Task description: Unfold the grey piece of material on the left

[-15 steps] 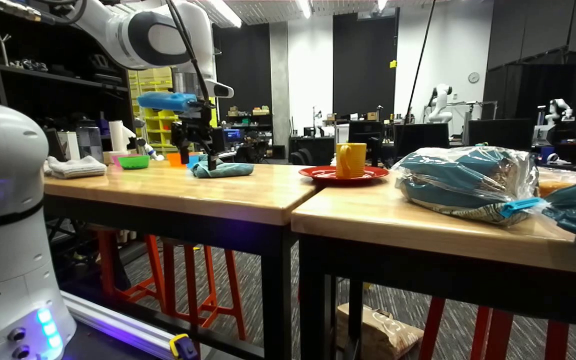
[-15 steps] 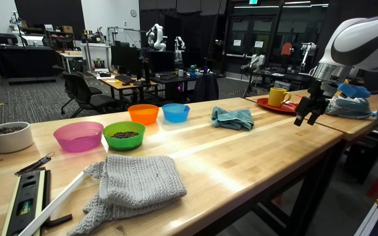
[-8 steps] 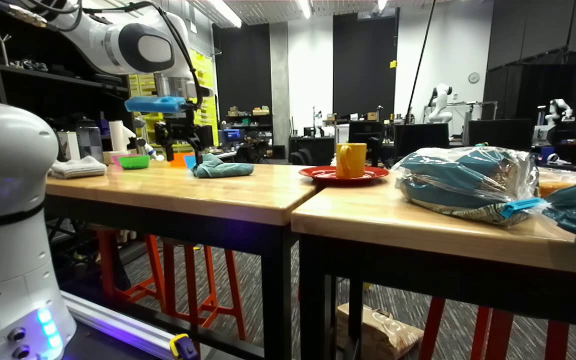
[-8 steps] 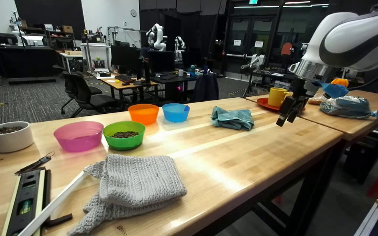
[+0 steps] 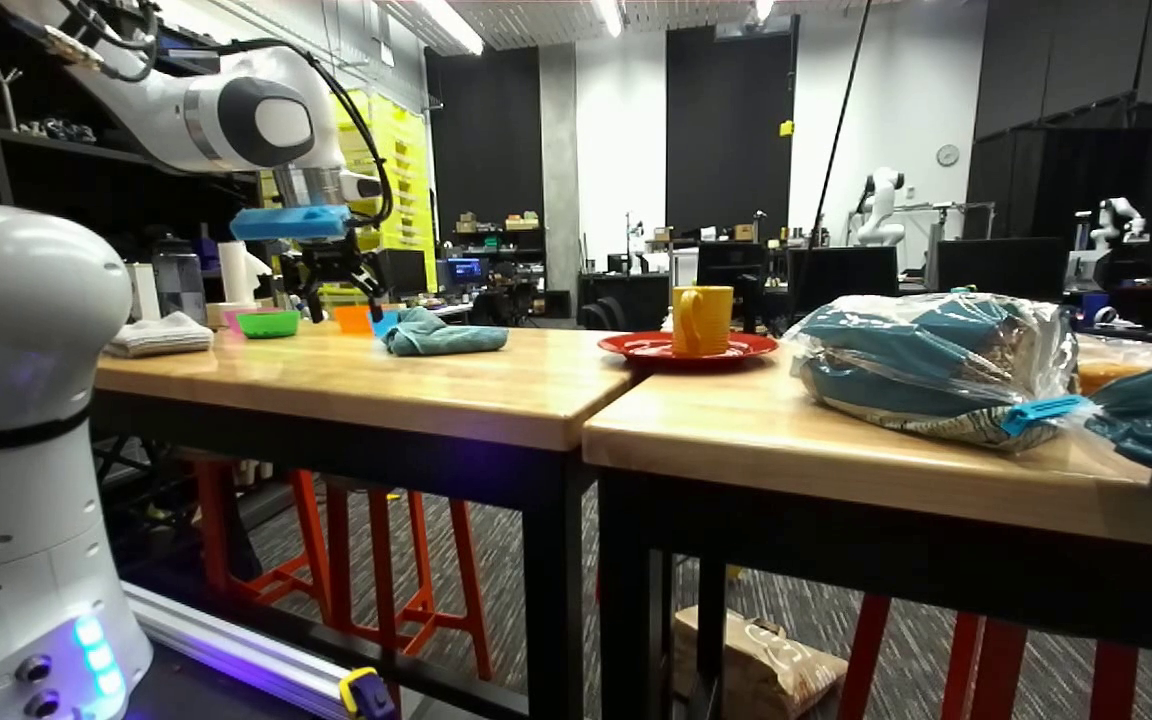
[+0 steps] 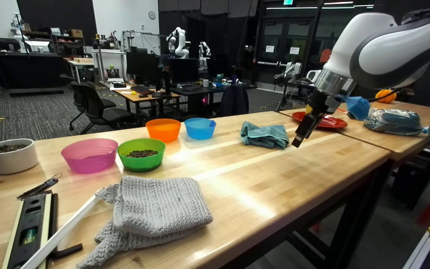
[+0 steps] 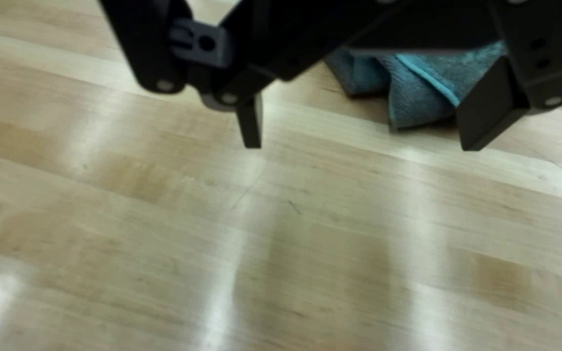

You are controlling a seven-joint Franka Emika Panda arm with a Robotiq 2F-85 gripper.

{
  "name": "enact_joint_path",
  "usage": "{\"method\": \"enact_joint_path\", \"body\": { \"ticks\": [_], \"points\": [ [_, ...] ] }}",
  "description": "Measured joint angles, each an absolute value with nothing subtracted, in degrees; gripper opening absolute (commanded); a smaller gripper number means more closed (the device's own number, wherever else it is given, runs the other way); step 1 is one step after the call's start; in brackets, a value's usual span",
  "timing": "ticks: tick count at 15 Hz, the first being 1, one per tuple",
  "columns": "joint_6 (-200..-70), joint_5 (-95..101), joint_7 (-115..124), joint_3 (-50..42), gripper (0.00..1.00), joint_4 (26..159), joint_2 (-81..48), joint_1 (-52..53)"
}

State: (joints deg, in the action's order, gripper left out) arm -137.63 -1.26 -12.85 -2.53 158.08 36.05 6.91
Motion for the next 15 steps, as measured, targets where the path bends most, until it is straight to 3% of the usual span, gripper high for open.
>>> {"method": "enact_joint_path", "body": {
  "ticks": [8,15],
  "points": [
    [-147.51,-0.11,-12.83,3.66,1.00,158.07,30.02,11.45],
    [-143.83,-14.50,-19.50,-1.39,1.00,154.93,29.72,22.57]
  ]
}}
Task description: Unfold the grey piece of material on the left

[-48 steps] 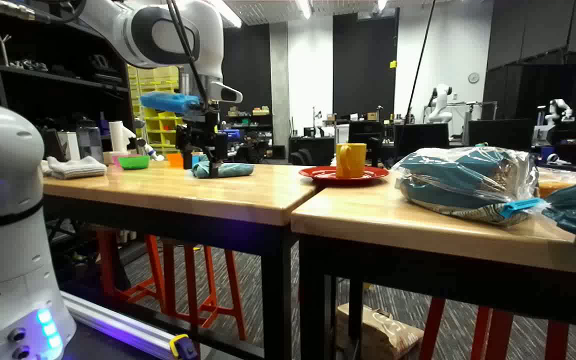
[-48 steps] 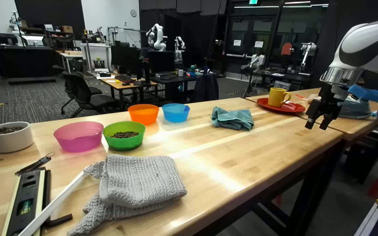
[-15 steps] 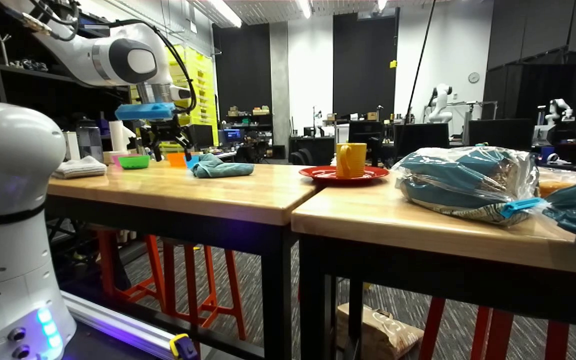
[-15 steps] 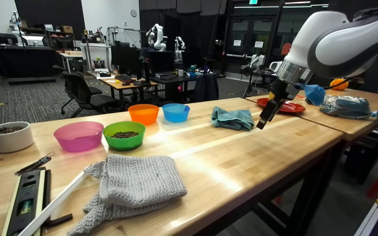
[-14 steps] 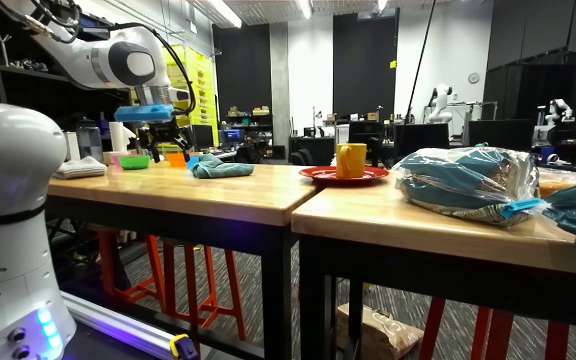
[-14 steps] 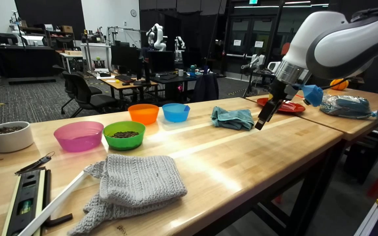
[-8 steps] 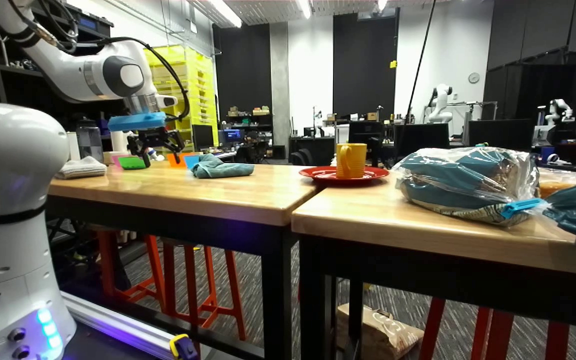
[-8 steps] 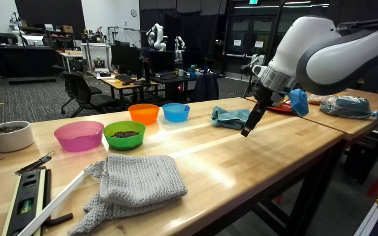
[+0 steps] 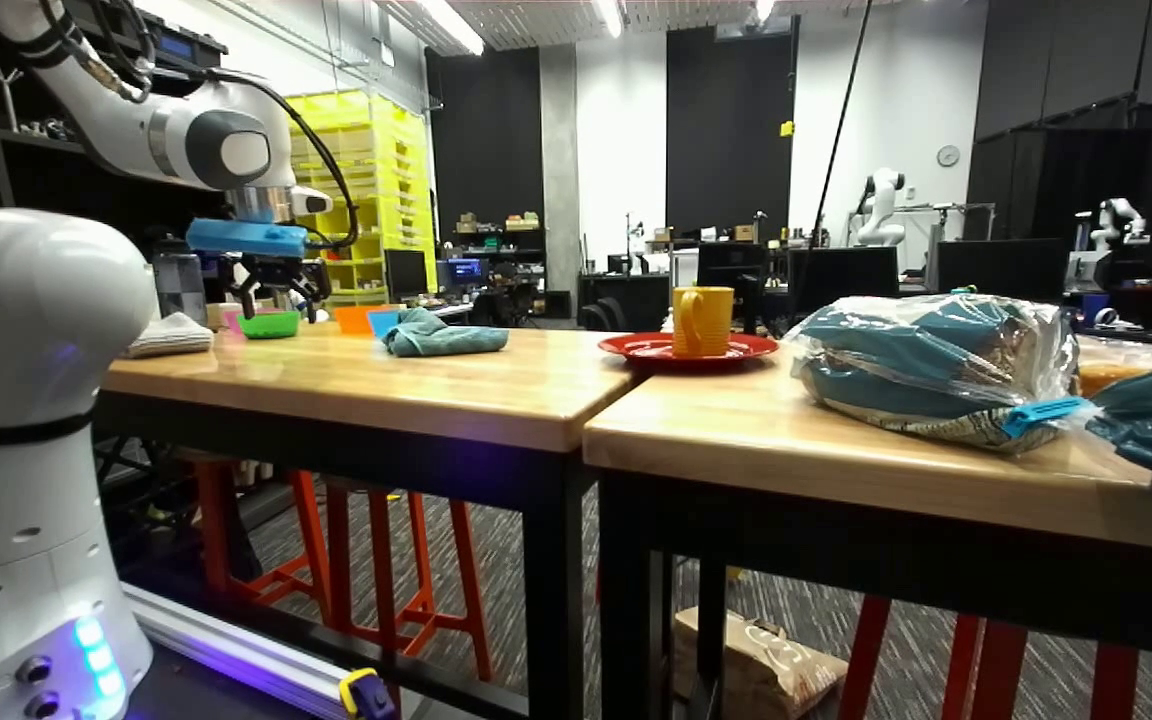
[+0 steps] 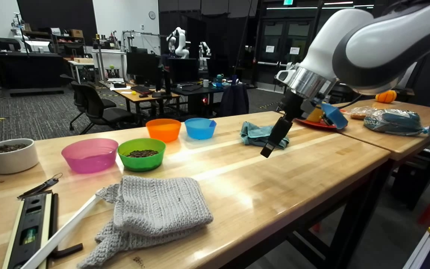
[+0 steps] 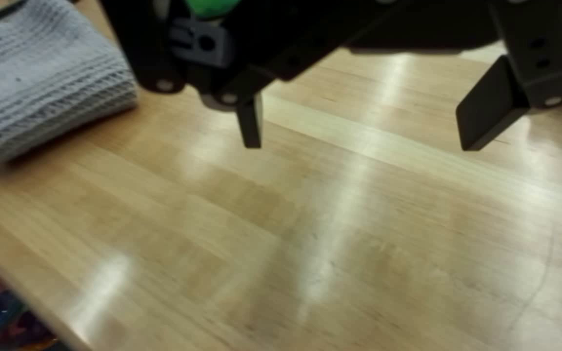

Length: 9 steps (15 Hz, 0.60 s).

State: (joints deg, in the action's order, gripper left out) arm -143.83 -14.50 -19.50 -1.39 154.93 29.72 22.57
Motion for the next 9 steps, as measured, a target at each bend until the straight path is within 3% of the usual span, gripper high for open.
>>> {"method": "enact_joint_path", "body": {
  "ticks": [9],
  "points": [
    [-137.17,-28.73,-24.13,-0.81,1.00,151.35,29.64,29.03]
  ]
}}
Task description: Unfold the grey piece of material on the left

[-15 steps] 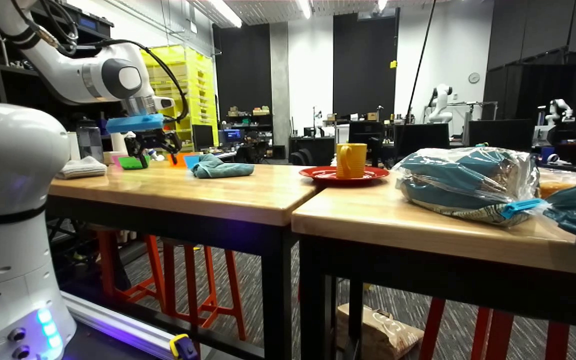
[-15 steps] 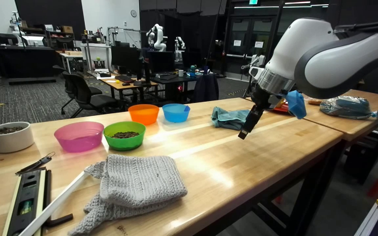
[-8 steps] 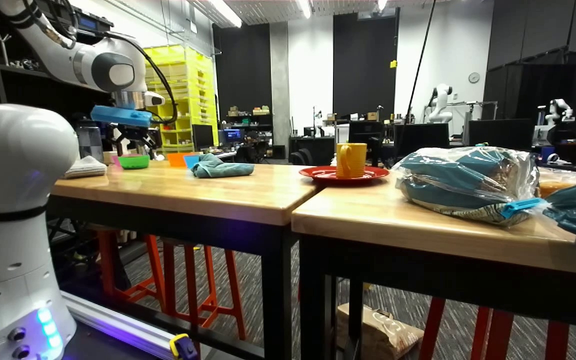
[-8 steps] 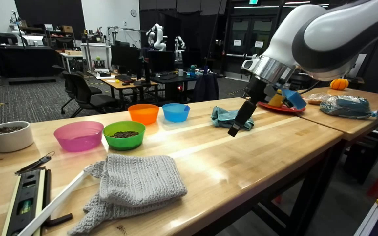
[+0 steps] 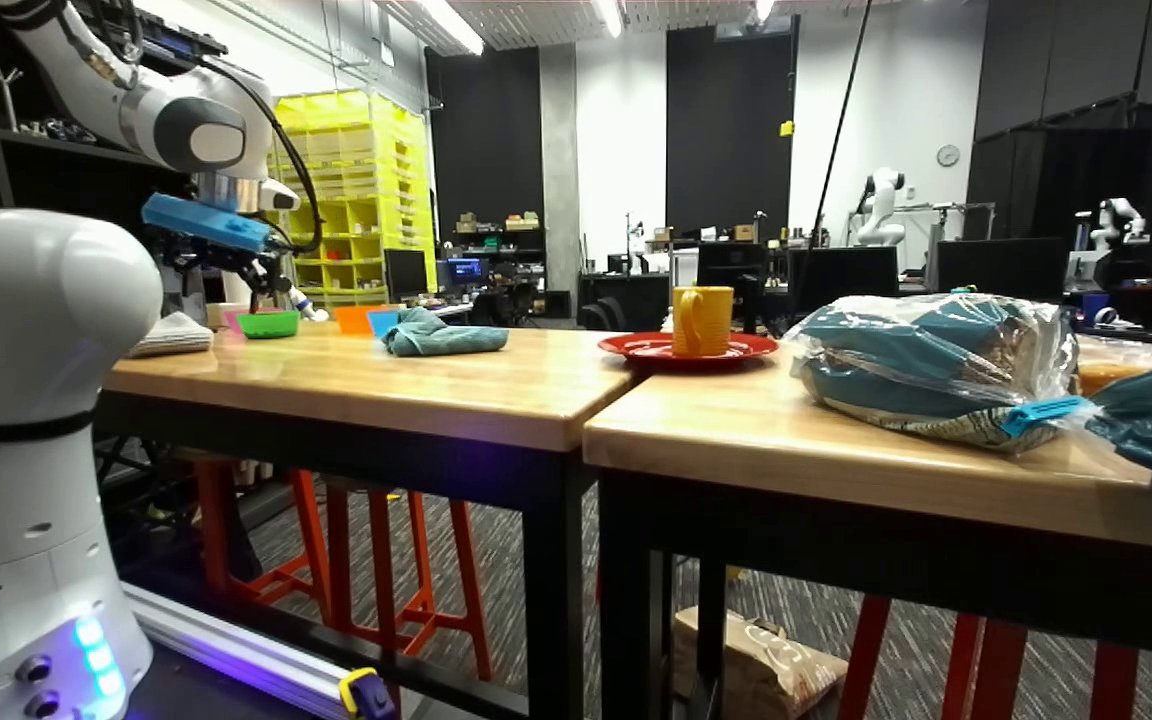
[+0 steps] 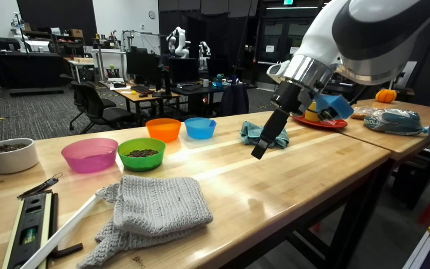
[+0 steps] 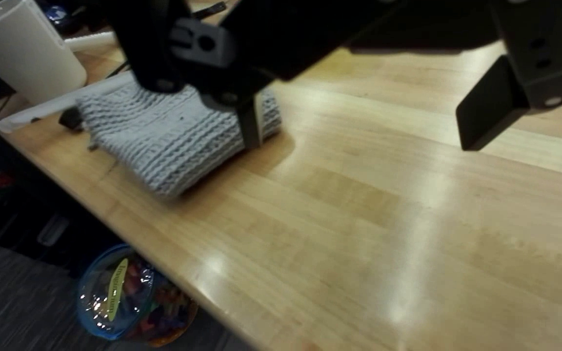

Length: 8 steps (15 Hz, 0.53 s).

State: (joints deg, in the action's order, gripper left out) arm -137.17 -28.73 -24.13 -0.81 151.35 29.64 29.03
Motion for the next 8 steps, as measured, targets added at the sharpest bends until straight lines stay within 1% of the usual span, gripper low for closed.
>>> {"method": "enact_joint_path", "body": {
  "ticks": [8],
  "points": [
    [-137.46,-30.64,-23.70,7.35,1.00,150.15,27.51,31.83]
  ]
}}
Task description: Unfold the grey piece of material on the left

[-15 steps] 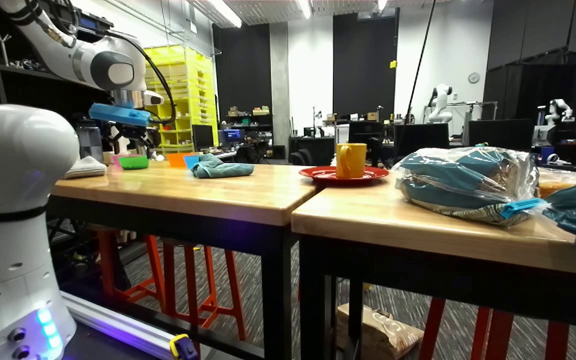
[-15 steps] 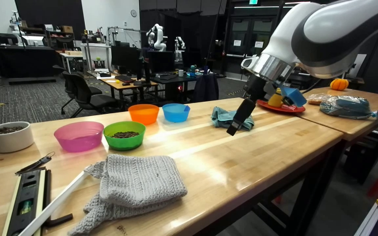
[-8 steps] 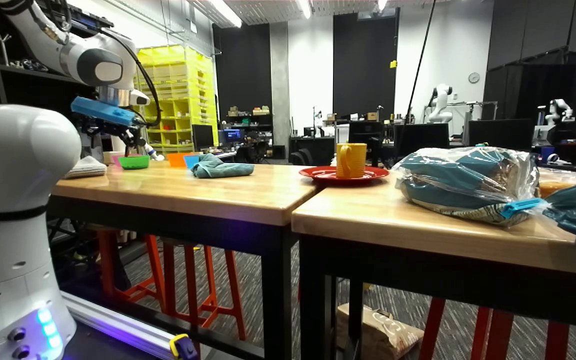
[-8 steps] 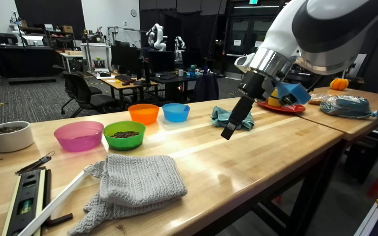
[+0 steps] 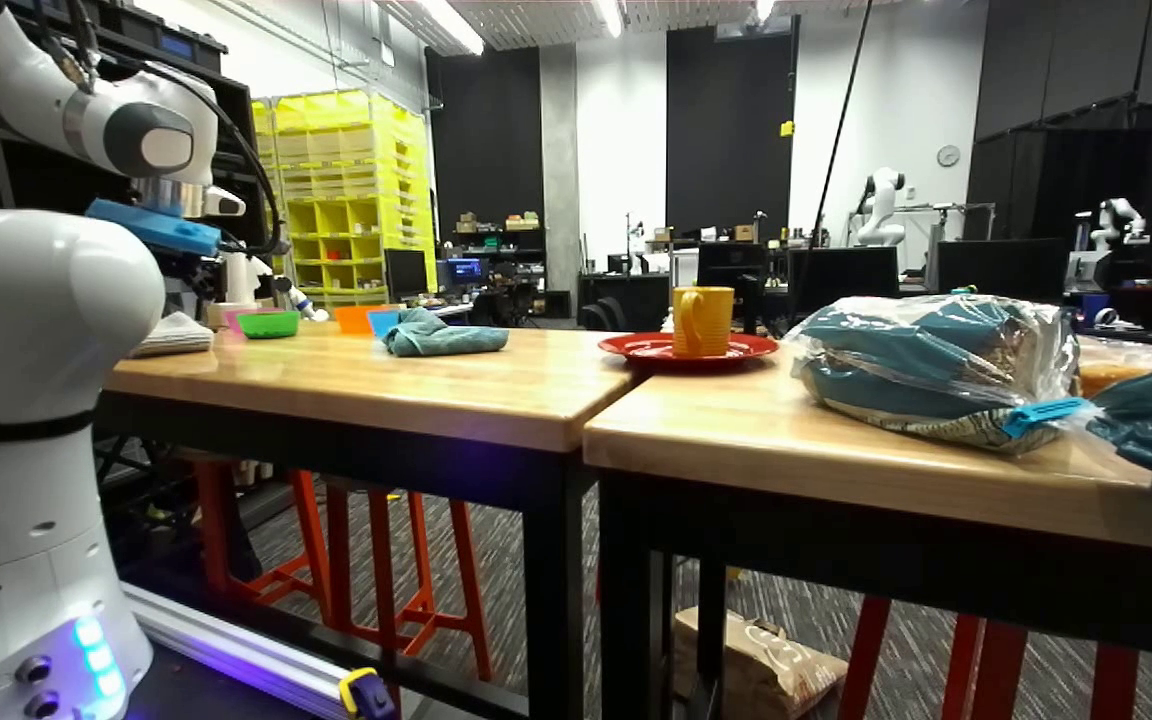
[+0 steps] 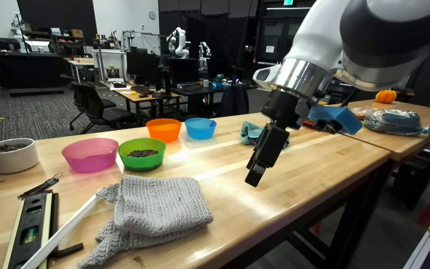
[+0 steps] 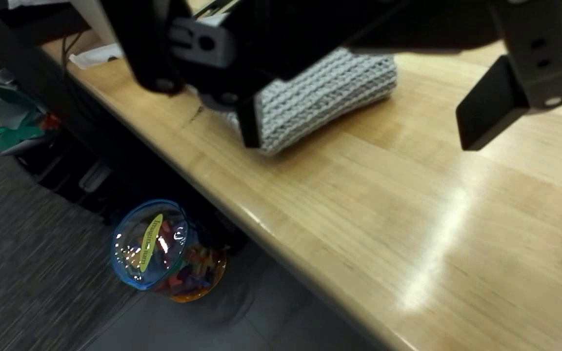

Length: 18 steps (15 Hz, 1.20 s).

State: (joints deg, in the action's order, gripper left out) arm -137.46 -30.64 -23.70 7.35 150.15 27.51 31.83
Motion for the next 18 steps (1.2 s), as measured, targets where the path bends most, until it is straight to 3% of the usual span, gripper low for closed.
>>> {"method": "enact_joint_path", "body": {
  "ticks": [18],
  "points": [
    [-138.11,-30.27,-22.14,11.06,1.00,145.75,24.08,32.26]
  ]
}}
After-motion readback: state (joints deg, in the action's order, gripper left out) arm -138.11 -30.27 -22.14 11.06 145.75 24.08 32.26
